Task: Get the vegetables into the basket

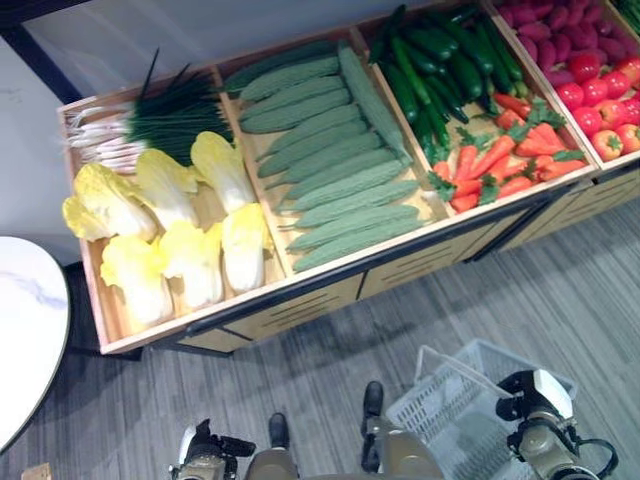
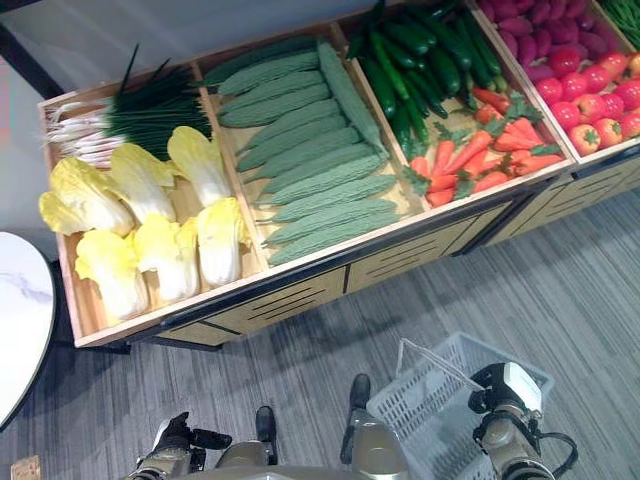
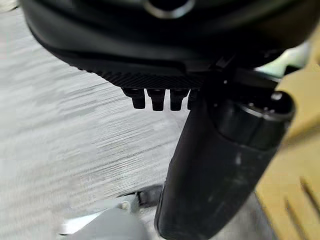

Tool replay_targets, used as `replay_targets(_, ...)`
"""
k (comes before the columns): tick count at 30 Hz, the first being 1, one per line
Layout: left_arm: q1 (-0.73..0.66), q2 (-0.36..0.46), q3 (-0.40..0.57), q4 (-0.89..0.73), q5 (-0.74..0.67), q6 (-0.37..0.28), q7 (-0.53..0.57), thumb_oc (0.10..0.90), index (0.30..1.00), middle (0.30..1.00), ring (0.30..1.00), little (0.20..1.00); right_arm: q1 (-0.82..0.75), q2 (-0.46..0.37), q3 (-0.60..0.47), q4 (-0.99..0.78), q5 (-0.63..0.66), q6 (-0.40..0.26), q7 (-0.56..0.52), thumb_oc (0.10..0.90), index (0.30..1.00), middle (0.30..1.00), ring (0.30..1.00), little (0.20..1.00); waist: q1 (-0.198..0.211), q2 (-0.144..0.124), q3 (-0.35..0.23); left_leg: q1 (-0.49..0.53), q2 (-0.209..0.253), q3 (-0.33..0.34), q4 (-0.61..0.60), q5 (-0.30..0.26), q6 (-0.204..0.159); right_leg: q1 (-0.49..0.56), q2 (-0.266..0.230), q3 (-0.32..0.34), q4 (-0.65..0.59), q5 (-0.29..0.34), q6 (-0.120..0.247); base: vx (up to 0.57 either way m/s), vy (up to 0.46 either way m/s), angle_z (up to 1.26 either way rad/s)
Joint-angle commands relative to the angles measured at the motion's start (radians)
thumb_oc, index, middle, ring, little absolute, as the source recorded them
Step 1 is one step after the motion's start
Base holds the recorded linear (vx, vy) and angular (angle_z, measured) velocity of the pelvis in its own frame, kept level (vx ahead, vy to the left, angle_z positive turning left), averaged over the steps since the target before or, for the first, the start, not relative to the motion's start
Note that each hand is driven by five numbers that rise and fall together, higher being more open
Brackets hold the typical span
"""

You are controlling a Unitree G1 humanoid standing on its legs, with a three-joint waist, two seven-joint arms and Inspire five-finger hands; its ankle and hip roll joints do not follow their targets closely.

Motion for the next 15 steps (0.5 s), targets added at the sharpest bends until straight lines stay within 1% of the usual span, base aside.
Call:
replay_targets(1,0.01,0.064,0.14,0.056,-0.209,-0.071,0.167,0.9,1.0,1.0,1.0,1.0,0.007,0.049,0.054,0.088,-0.039,0.003,-0.014,0.4,0.3,0.3,0.3,0.3,0.017,-0.061,-0.05,-0.002,-0.022,-0.014,0.0,-0.023,0.005,-0.021,-0.095,0.114,0.03,0.014,0.109,0.01,0.056,-0.03)
replay_targets(2,0.007,0.074,0.18,0.05,-0.253,-0.093,0.203,0.9,1.0,1.0,1.0,1.0,0.004,0.059,0.056,0.101,-0.044,0.007,-0.021,0.4,0.3,0.3,0.3,0.3,0.019,-0.064,-0.052,-0.001,-0.023,-0.015,0.0,-0.025,0.004,-0.016,-0.097,0.114,0.024,0.017,0.111,0.01,0.037,-0.08)
replay_targets(3,0.001,0.078,0.2,0.049,-0.279,-0.102,0.212,0.9,1.0,1.0,1.0,1.0,0.002,0.065,0.055,0.108,-0.042,0.005,-0.024,0.4,0.3,0.3,0.3,0.3,0.02,-0.065,-0.053,0.001,-0.024,-0.016,0.0,-0.028,0.003,-0.011,-0.099,0.113,0.02,0.018,0.112,0.02,0.025,-0.09)
replay_targets(4,-0.012,0.111,0.268,0.054,-0.35,-0.139,0.257,0.9,1.0,1.0,1.0,1.0,0.001,0.073,0.052,0.135,-0.038,0.006,-0.023,0.4,0.3,0.3,0.3,0.3,0.024,-0.066,-0.054,0.009,-0.022,-0.015,0.0,-0.035,0.0,-0.001,-0.098,0.11,0.015,0.017,0.114,0.01,0.016,-0.04)
replay_targets(5,-0.019,0.123,0.273,0.043,-0.358,-0.154,0.27,0.9,1.0,1.0,1.0,1.0,-0.001,0.075,0.057,0.14,-0.039,0.008,-0.021,0.4,0.3,0.3,0.3,0.3,0.022,-0.071,-0.059,0.007,-0.024,-0.017,0.0,-0.033,-0.001,-0.001,-0.101,0.108,0.012,0.021,0.115,0.0,0.0,0.0)
replay_targets(6,-0.019,0.123,0.273,0.043,-0.358,-0.154,0.271,0.9,1.0,1.0,1.0,1.0,-0.001,0.076,0.057,0.141,-0.038,0.008,-0.021,0.4,0.3,0.3,0.3,0.3,0.022,-0.071,-0.058,0.007,-0.024,-0.018,0.0,-0.033,-0.001,-0.001,-0.101,0.107,0.011,0.022,0.115,0.0,0.0,0.0)
replay_targets(7,-0.04,0.166,0.304,0.042,-0.383,-0.179,0.299,0.9,1.0,1.0,1.0,1.0,-0.001,0.075,0.061,0.162,-0.041,0.004,-0.015,0.4,0.3,0.3,0.3,0.3,0.021,-0.074,-0.066,0.012,-0.023,-0.018,0.0,-0.037,-0.004,0.007,-0.102,0.106,0.008,0.022,0.117,0.0,0.0,0.0)
replay_targets(8,-0.041,0.167,0.305,0.043,-0.383,-0.179,0.299,0.9,1.0,1.0,1.0,1.0,-0.002,0.076,0.062,0.163,-0.041,0.004,-0.015,0.4,0.3,0.3,0.3,0.3,0.02,-0.075,-0.065,0.013,-0.023,-0.019,0.0,-0.037,-0.004,0.008,-0.102,0.106,0.008,0.022,0.117,0.0,0.0,0.0)
replay_targets(11,-0.057,0.246,0.4,0.094,-0.499,-0.229,0.345,0.9,1.0,1.0,1.0,1.0,0.0,0.064,0.076,0.181,-0.052,0.004,0.006,0.4,0.3,0.3,0.3,0.3,0.017,-0.075,-0.08,0.025,-0.021,-0.017,0.0,-0.044,-0.01,0.025,-0.1,0.104,-0.006,0.023,0.12,0.03,0.011,0.01)
replay_targets(12,-0.06,0.264,0.405,0.088,-0.504,-0.227,0.34,0.9,1.0,1.0,1.0,1.0,0.001,0.061,0.079,0.188,-0.056,0.0,0.01,0.4,0.3,0.3,0.3,0.3,0.015,-0.074,-0.084,0.028,-0.02,-0.015,0.0,-0.045,-0.012,0.028,-0.099,0.105,-0.01,0.024,0.121,0.03,0.022,0.0)
replay_targets(13,-0.059,0.283,0.411,0.071,-0.514,-0.235,0.342,0.9,1.0,1.0,1.0,1.0,0.002,0.055,0.083,0.184,-0.061,-0.004,0.009,0.4,0.3,0.3,0.3,0.3,0.013,-0.072,-0.088,0.031,-0.018,-0.012,0.0,-0.046,-0.015,0.032,-0.099,0.106,-0.015,0.026,0.121,0.0,0.0,0.0)
replay_targets(14,-0.068,0.315,0.403,-0.004,-0.493,-0.262,0.36,0.9,1.0,1.0,1.0,1.0,0.0,0.043,0.086,0.177,-0.069,-0.016,0.006,0.4,0.3,0.3,0.3,0.3,0.01,-0.069,-0.092,0.033,-0.016,-0.011,0.0,-0.046,-0.019,0.035,-0.094,0.109,-0.022,0.027,0.122,0.0,0.0,0.0)
replay_targets(15,-0.065,0.326,0.385,-0.11,-0.45,-0.282,0.391,0.9,1.0,1.0,1.0,1.0,0.001,0.038,0.088,0.17,-0.073,-0.026,0.001,0.4,0.3,0.3,0.3,0.3,0.011,-0.066,-0.092,0.036,-0.014,-0.011,0.0,-0.046,-0.021,0.039,-0.091,0.109,-0.027,0.028,0.123,0.01,-0.002,-0.05)
